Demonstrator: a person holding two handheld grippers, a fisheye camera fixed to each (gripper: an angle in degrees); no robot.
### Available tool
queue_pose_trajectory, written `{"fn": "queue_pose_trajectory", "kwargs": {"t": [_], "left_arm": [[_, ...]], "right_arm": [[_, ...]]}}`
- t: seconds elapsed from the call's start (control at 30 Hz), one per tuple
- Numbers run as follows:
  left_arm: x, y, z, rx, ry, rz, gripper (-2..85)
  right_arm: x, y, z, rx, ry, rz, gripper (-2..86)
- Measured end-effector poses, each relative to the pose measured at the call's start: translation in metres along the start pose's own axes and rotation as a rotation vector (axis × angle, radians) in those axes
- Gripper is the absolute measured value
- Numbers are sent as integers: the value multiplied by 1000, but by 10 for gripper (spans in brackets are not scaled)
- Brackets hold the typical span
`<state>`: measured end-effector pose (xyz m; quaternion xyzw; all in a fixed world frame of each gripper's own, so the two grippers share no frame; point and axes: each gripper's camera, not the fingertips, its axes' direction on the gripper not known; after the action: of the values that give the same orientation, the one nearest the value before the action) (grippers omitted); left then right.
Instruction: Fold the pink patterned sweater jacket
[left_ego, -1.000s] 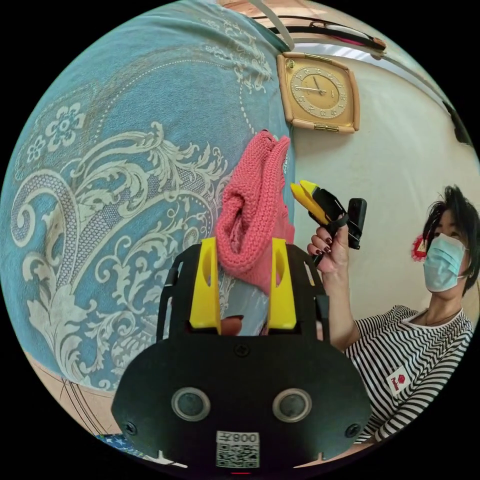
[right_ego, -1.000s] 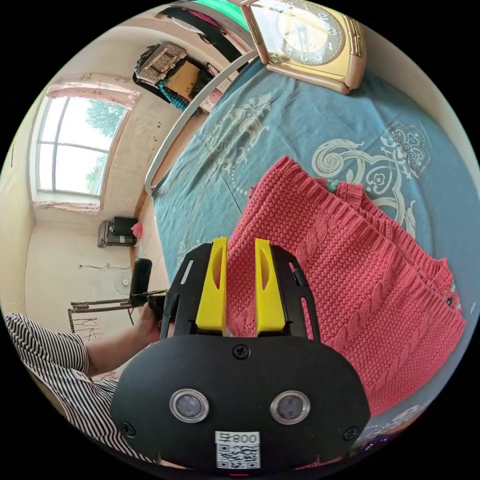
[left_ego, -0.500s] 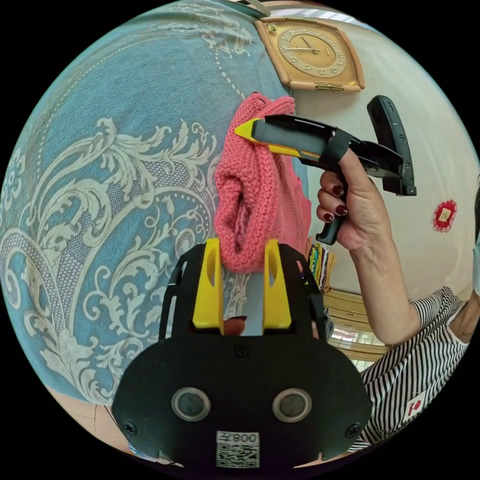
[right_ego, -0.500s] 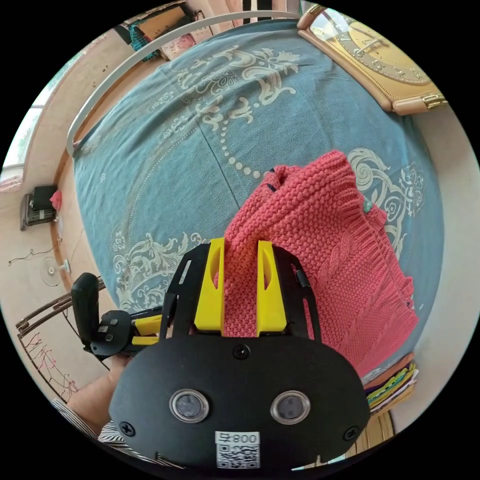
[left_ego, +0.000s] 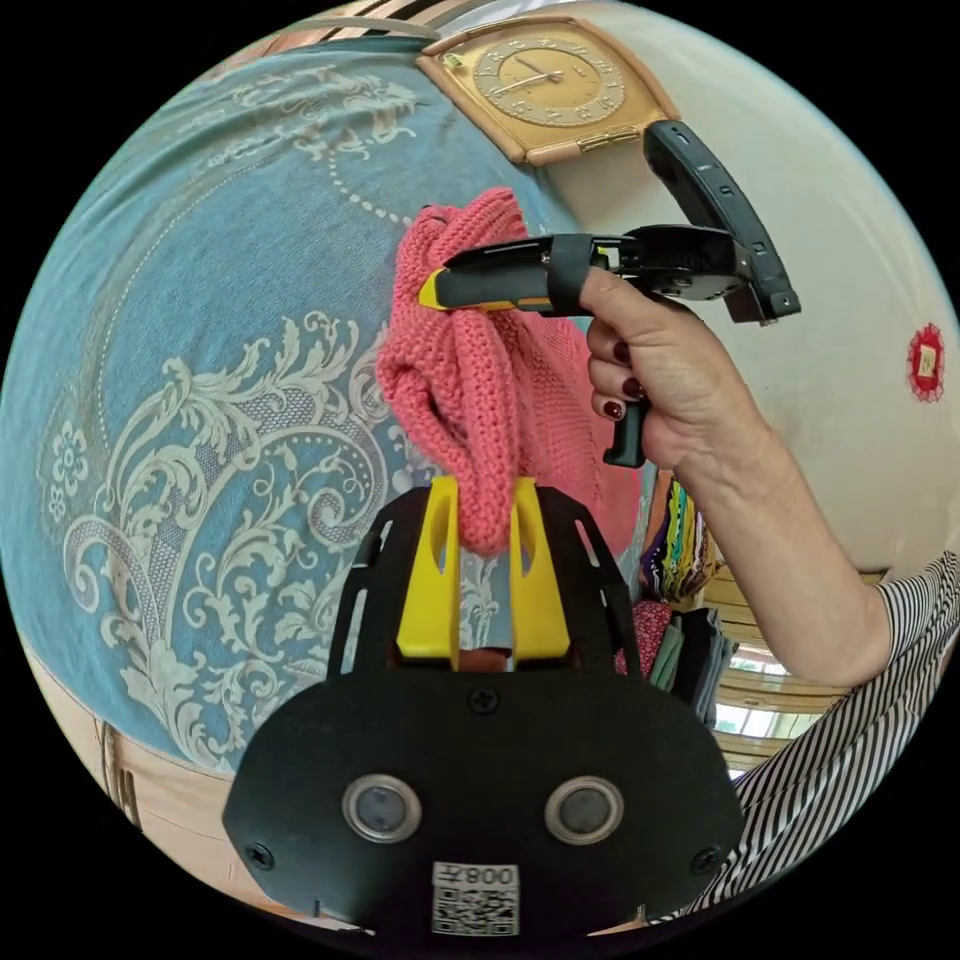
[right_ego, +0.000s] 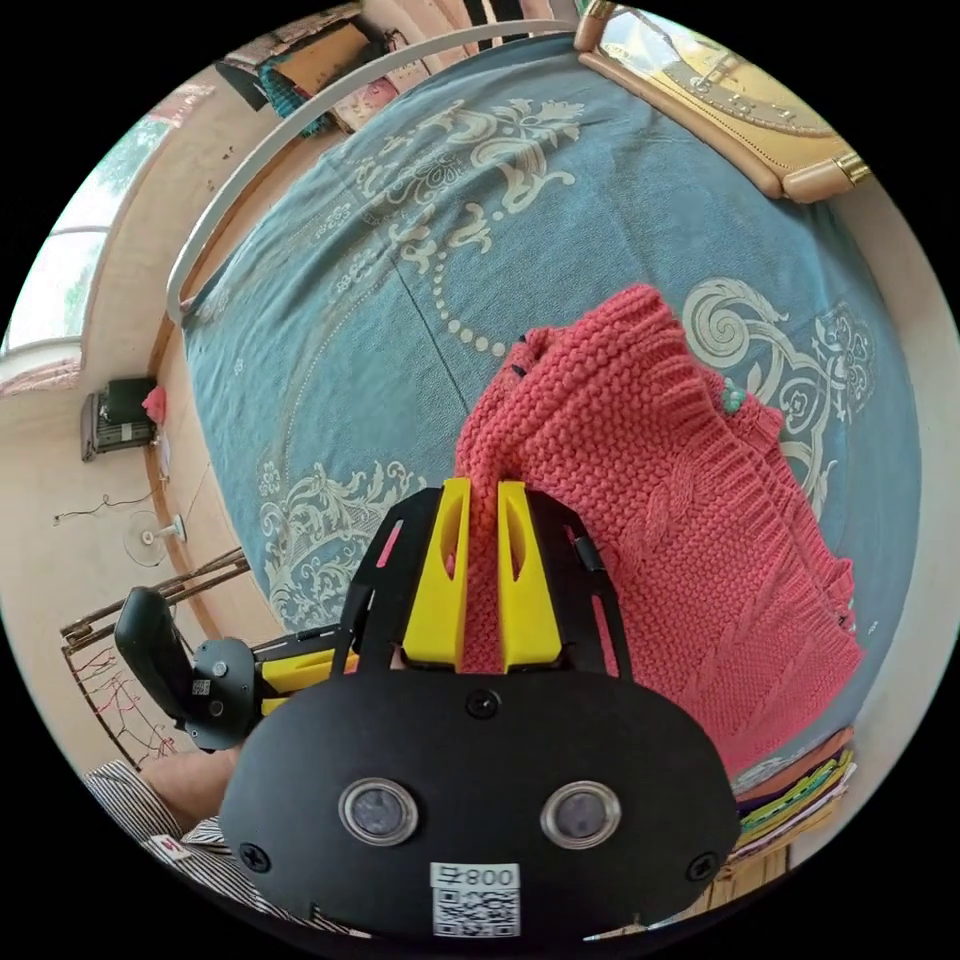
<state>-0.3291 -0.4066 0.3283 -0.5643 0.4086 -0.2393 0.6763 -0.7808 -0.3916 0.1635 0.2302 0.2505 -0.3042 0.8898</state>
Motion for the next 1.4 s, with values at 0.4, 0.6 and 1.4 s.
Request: {"fn": "queue_pose_trajectory", "kwargs": {"t": [0.4, 0.6, 1.4], "left_arm": [[234, -18, -12, -16, -145, 499, 78], [341, -20, 29, -87, -161, 688, 78], [558, -13, 154, -318, -300, 823, 93]], "right_arm": [[189, 154, -81, 332, -472, 54, 34], [285, 243, -75, 413, -496, 155, 32], [488, 437, 63, 505, -634, 424, 35]]}}
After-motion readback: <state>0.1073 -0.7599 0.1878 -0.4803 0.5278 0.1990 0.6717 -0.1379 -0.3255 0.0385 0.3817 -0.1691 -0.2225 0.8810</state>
